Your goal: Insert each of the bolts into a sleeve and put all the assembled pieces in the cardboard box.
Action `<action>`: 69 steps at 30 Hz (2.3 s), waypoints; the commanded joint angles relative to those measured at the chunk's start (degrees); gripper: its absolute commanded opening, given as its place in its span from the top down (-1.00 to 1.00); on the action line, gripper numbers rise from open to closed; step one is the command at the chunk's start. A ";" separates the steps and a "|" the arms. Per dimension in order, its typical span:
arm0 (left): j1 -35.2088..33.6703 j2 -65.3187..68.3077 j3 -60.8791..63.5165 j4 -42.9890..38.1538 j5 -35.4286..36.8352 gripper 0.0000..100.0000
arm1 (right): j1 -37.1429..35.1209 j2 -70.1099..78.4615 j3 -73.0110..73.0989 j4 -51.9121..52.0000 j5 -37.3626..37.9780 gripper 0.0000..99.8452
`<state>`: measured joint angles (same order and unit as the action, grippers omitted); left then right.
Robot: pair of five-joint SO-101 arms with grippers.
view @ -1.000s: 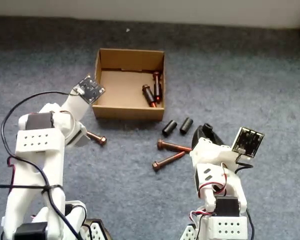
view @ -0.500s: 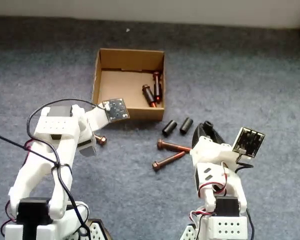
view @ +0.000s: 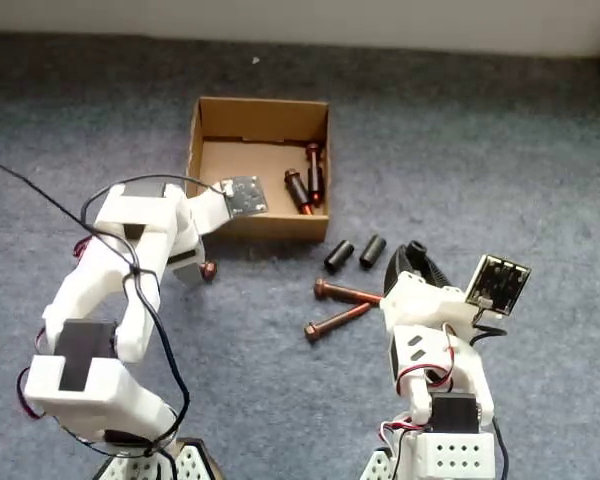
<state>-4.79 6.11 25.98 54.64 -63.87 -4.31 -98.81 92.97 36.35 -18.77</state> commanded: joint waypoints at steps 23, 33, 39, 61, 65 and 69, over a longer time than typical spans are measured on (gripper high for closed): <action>11.12 6.37 -7.43 12.13 5.98 0.99 | 0.13 -0.48 -0.40 -1.54 0.70 0.99; 11.65 -12.00 1.36 12.13 12.40 0.99 | 0.13 -0.57 -0.31 -1.45 0.70 0.99; 12.09 -27.91 11.56 12.04 12.57 0.99 | 0.13 -0.66 -0.31 -1.45 0.70 0.99; 12.79 -62.37 19.12 -3.16 59.43 0.99 | -26.59 -0.92 3.65 -0.84 12.84 0.99; 15.78 -64.75 19.12 -6.77 67.43 0.99 | -32.66 -0.92 3.65 -3.30 12.84 0.99; 19.65 -68.88 19.12 -9.67 70.15 0.99 | -35.03 -0.92 3.82 -9.71 12.92 0.99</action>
<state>11.03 -58.42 45.58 48.75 3.12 -37.27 -98.99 96.04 31.16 -6.55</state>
